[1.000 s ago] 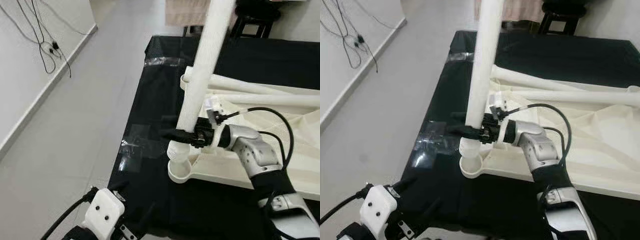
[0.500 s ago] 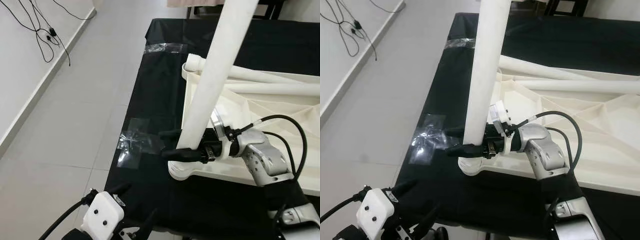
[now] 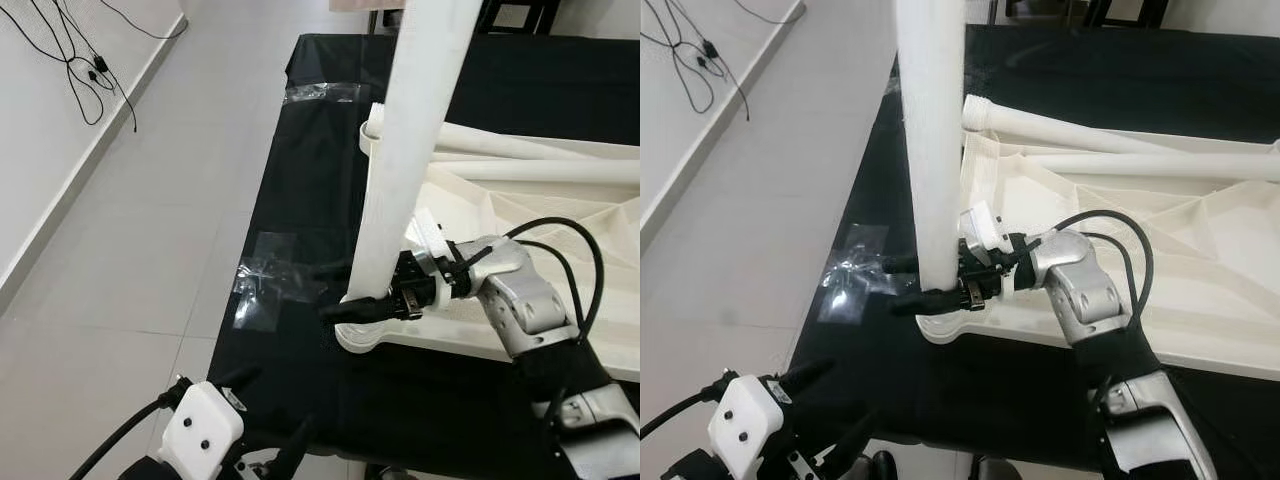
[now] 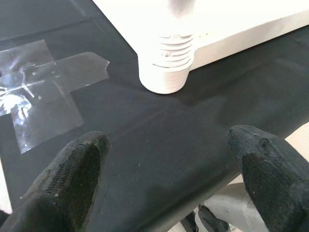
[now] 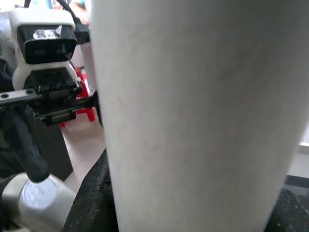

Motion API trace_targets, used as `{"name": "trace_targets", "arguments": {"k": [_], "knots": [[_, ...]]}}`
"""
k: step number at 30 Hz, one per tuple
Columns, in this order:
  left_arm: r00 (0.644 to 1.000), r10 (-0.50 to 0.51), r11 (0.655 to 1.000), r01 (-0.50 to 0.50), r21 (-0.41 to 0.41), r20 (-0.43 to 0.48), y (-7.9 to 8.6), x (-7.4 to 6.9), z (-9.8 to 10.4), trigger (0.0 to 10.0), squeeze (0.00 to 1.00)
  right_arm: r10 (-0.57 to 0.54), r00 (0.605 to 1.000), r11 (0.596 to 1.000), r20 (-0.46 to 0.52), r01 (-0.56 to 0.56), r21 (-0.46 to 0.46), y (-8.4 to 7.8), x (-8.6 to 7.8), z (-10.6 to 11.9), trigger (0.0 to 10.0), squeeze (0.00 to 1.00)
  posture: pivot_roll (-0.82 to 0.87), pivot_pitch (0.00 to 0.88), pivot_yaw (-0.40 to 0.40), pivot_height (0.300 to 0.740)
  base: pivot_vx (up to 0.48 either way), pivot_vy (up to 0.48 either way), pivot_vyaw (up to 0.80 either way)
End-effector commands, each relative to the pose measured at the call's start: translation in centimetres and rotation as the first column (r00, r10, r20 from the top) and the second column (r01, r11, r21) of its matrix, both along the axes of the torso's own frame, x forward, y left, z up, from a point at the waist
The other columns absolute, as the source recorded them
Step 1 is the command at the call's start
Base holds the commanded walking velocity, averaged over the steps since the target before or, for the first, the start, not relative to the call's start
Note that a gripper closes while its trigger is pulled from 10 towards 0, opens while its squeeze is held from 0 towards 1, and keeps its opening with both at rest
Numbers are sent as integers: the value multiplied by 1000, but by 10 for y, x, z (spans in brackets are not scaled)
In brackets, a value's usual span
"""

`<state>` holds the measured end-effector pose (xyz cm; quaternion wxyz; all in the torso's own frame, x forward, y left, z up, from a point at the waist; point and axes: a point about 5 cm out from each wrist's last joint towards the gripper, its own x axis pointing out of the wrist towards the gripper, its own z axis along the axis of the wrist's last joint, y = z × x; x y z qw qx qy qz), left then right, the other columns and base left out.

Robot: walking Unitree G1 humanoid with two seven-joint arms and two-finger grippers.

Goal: Building children table

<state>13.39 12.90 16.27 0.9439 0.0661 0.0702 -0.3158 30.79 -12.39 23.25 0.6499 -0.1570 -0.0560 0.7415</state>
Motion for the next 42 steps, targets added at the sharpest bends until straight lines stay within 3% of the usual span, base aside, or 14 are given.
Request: {"name": "trace_targets", "arguments": {"k": [1, 11, 17, 19, 21, 31, 42], "knots": [[1000, -15, 1000, 15, 13, -12, 1, -3, 1, 10000, 0, -66, 995, 978, -74, 50, -204, -10, 2, -40, 10000, 0, 112, 337, 35, 740, 0, 0, 0], [1000, -15, 1000, 15, 11, -11, 1, -2, 1, 10000, 0, 1, 1000, 947, 17, 5, -322, -5, 6, -46, 10000, 0, 113, 340, 31, 740, 0, 0, 0], [1000, -15, 1000, 15, 10, -12, 1, -1, 1, 10000, 0, 8, 1000, 945, 17, -2, -328, -3, 11, -40, 10000, 0, 111, 338, 31, 740, 0, 0, 0], [1000, -15, 1000, 15, 10, -12, 1, -1, 1, 10000, 0, 4, 1000, 949, 3, -3, -316, -3, 12, -39, 10000, 0, 109, 338, 31, 740, 0, 0, 0], [1000, -15, 1000, 15, 8, -12, 1, -1, 1, 10000, 0, -44, 997, 973, -71, 26, -227, -3, 14, -37, 10000, 0, 107, 336, 28, 740, 0, 0, 0], [1000, -15, 1000, 15, 4, -16, 0, -2, 0, 10000, 0, -155, 972, 987, -176, 146, -66, -6, 20, -44, 10000, 0, 102, 327, 29, 740, 0, 0, 0], [1000, -15, 1000, 16, 6, -20, 0, -5, 0, 10000, 0, -199, 956, 980, -216, 199, -24, -6, 18, -58, 10000, 0, 106, 319, 33, 740, 0, 0, 0]]}}
